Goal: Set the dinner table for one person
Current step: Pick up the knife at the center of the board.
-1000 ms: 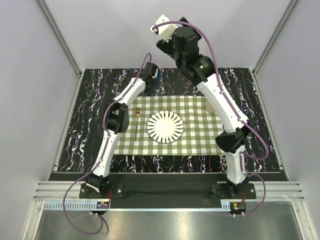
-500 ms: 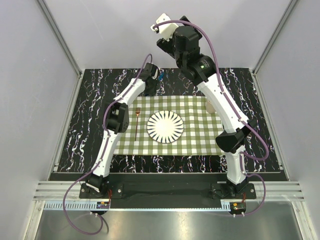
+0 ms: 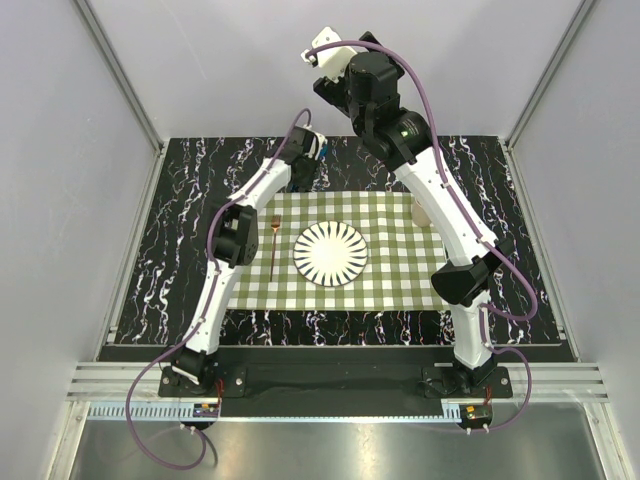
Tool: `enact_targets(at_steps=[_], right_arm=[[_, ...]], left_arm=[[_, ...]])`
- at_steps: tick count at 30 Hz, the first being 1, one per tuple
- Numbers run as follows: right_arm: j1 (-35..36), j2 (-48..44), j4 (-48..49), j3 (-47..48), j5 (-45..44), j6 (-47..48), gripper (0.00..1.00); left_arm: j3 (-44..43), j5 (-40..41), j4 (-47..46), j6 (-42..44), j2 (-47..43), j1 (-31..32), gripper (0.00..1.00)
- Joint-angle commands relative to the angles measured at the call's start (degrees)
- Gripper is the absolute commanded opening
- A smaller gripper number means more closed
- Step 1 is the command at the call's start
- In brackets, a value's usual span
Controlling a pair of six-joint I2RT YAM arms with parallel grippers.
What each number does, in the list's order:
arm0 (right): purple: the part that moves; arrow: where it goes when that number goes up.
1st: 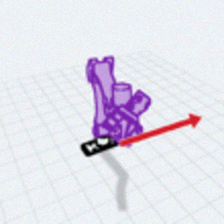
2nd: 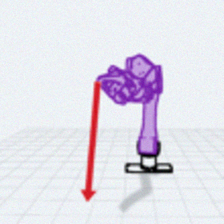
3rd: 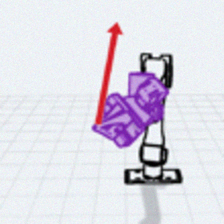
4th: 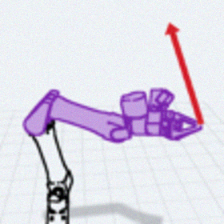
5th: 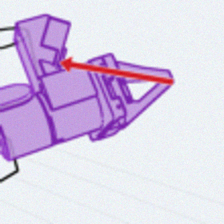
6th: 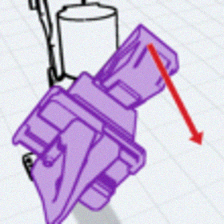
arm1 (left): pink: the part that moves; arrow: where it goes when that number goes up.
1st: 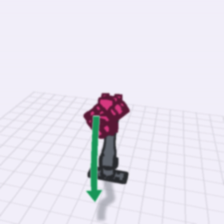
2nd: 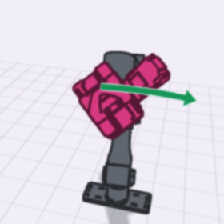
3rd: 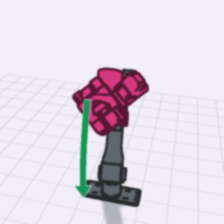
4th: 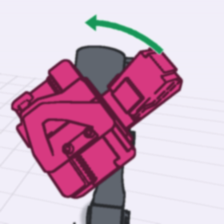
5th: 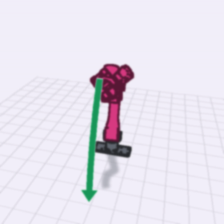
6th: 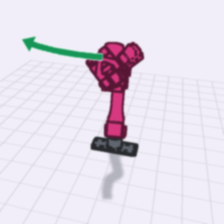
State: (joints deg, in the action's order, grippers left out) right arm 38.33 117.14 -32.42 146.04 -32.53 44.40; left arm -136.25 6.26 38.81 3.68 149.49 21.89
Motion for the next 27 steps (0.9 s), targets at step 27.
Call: enact_targets(at_steps=[27], right_arm=[[1.0, -2.7, 2.4, 3.6, -2.4, 1.7, 0.92]], left_arm=[[-2.1, -12.6, 11.2, 0.4, 2.6, -2.5, 0.44]])
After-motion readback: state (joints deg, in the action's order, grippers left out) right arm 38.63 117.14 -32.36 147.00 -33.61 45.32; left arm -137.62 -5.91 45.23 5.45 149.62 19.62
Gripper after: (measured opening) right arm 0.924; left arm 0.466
